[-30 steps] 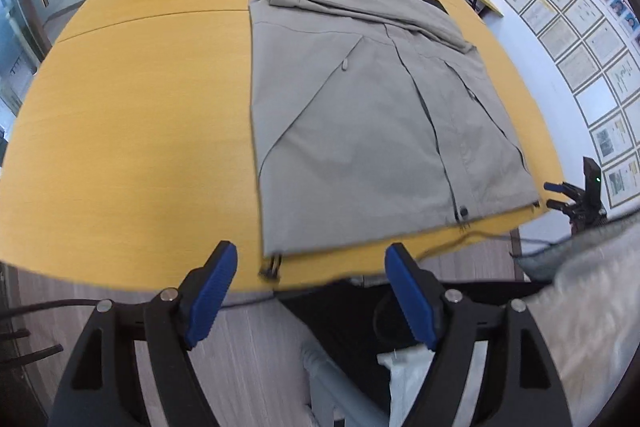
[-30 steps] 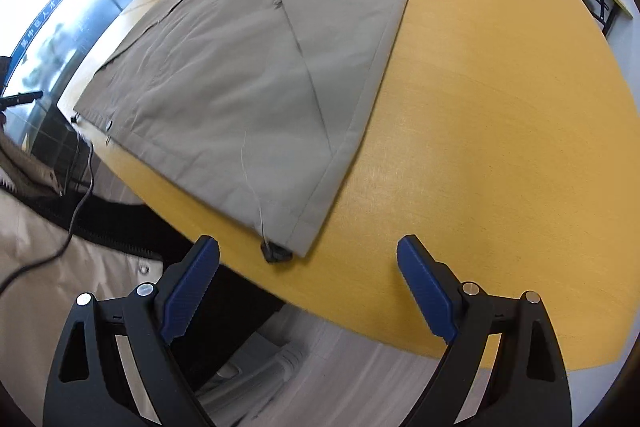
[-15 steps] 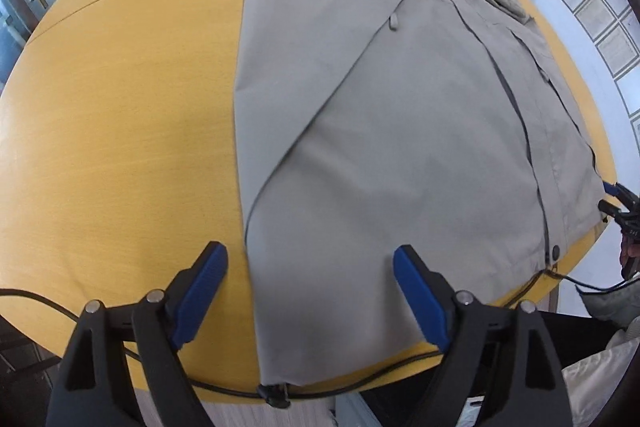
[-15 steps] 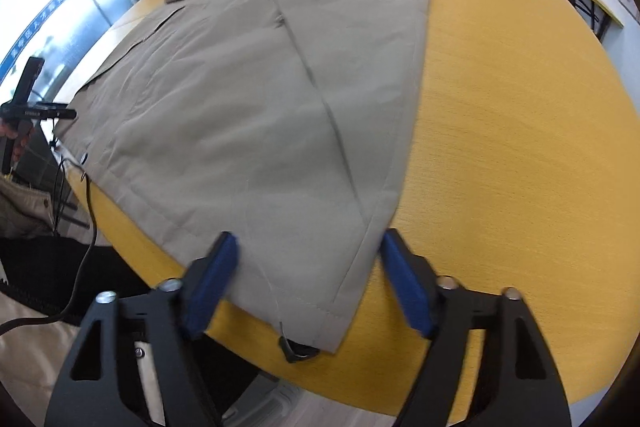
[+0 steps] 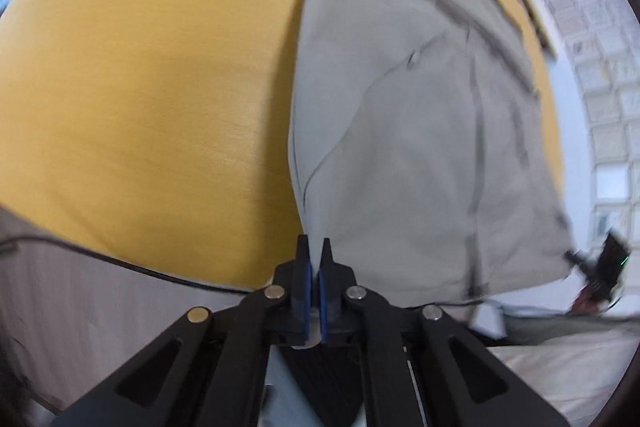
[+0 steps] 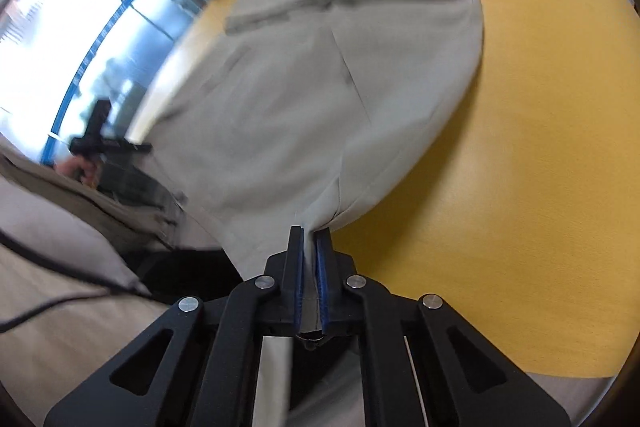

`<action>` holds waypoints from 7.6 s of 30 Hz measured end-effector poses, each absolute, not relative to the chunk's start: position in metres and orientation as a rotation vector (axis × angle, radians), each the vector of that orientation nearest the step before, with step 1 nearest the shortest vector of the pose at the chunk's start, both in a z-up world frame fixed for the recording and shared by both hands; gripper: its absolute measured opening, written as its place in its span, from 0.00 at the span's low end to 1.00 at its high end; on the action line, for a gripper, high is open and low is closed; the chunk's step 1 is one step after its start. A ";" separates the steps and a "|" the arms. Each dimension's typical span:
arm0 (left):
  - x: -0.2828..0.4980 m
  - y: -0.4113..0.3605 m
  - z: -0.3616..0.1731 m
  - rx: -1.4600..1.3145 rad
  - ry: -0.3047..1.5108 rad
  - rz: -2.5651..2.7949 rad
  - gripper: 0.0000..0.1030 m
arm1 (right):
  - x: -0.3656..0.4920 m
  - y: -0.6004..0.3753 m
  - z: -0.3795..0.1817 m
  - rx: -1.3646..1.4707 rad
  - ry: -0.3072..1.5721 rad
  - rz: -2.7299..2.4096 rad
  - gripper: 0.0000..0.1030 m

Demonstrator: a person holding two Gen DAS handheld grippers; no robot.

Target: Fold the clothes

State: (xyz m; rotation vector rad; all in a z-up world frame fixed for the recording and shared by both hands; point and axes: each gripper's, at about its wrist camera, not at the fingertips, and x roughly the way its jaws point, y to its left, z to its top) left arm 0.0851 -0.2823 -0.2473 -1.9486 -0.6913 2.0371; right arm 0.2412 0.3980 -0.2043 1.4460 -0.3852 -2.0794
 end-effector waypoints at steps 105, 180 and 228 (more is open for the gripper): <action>-0.323 0.085 -0.332 -0.703 0.958 1.356 0.76 | -0.031 0.372 -0.322 1.114 -1.658 -2.682 0.59; -0.163 -0.149 -0.180 -1.057 0.770 1.877 0.84 | 0.031 0.194 -0.266 0.974 -0.138 -2.101 0.14; -0.232 -0.021 -0.363 -0.748 0.813 1.670 0.91 | 0.093 0.301 -0.288 1.316 0.080 -2.538 0.50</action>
